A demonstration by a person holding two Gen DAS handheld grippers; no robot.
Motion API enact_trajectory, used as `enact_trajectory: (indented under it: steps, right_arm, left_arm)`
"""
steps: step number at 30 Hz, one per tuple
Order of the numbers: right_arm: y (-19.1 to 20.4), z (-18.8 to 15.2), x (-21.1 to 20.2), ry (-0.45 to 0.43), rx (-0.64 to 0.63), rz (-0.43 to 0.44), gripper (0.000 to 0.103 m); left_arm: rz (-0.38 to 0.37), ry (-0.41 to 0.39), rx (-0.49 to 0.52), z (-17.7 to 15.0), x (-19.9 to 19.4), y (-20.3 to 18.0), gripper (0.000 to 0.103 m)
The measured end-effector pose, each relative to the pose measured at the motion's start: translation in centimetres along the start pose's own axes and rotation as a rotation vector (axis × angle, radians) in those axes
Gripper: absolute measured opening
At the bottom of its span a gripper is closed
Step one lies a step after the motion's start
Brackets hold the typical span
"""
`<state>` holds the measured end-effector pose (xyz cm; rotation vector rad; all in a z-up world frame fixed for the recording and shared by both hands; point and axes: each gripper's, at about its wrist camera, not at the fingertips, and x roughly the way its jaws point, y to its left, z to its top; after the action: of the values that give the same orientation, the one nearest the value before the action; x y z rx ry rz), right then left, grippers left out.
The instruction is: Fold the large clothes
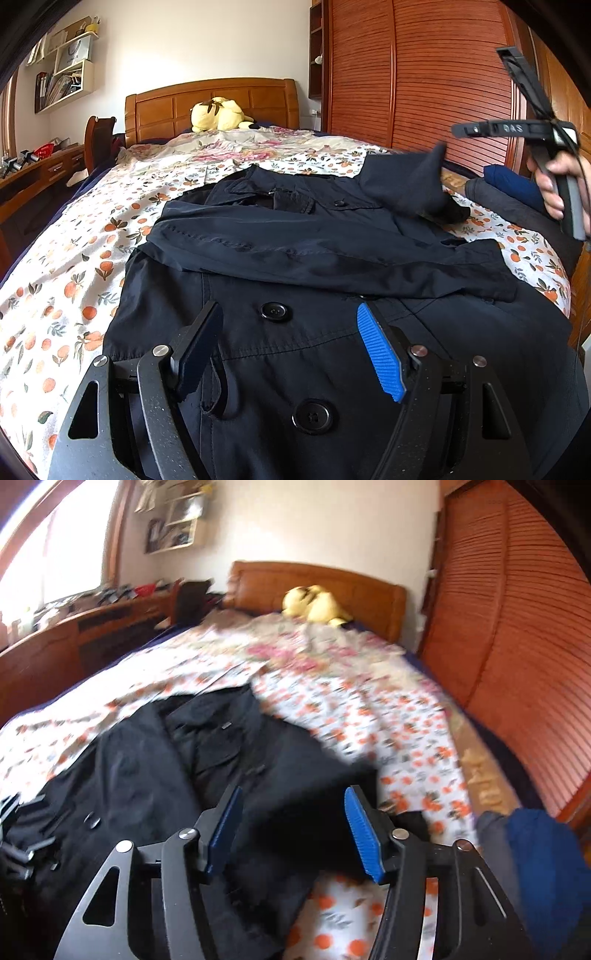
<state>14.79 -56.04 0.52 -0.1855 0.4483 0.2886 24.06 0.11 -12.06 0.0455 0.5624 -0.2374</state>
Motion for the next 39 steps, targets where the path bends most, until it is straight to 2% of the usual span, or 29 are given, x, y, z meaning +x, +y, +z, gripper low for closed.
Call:
enact_trajectory:
  steps: [4,12,19,23,26,27,28,31,33,36,39]
  right_arm:
    - [-0.8,-0.8,2.0,0.024,0.028,-0.068,0.066]
    - [-4.2,-3.7,10.4,0.241,0.097,-0.196,0.067]
    - [-7.4,-4.0,15.3,0.385,0.196,-0.243,0.067]
    - [-8.1,-4.9,17.2,0.458,0.236,-0.234,0.067]
    - [-8.0,-5.1,17.9,0.468,0.212,-0.239,0.067]
    - [-7.6,-5.0,17.9,0.466,0.195,-0.239,0.061]
    - [-7.7,-4.9,18.3,0.468,0.170,-0.238,0.049]
    - [-7.2,-4.9,18.6,0.472,0.101,-0.250,0.023]
    - [-7.1,-4.4,18.0,0.447,0.094,-0.250,0.011]
    - [-7.0,-3.7,16.3,0.380,0.091,-0.274,0.007]
    - [-5.6,-1.8,12.6,0.295,0.071,-0.278,0.006]
  left_arm:
    - [-0.024,-0.022,-0.009,0.5,-1.0,-0.1,0.076]
    - [-0.057,-0.116,0.000,1.9,-4.4,-0.6,0.076]
    - [-0.051,-0.130,0.003,2.2,-4.9,-0.5,0.076]
    - [-0.050,-0.126,-0.001,2.0,-4.9,-0.2,0.076]
    - [-0.048,-0.118,-0.003,2.0,-4.6,-0.1,0.076]
    - [-0.048,-0.116,-0.004,1.9,-4.5,-0.1,0.076]
    - [-0.048,-0.114,-0.005,1.9,-4.4,-0.1,0.076]
    - [-0.048,-0.107,-0.011,1.8,-4.1,0.1,0.076]
    - [-0.047,-0.099,-0.015,1.7,-3.8,0.3,0.076]
    - [-0.041,-0.085,-0.022,1.5,-3.2,0.8,0.076]
    - [-0.038,-0.074,-0.038,1.3,-2.9,1.3,0.076]
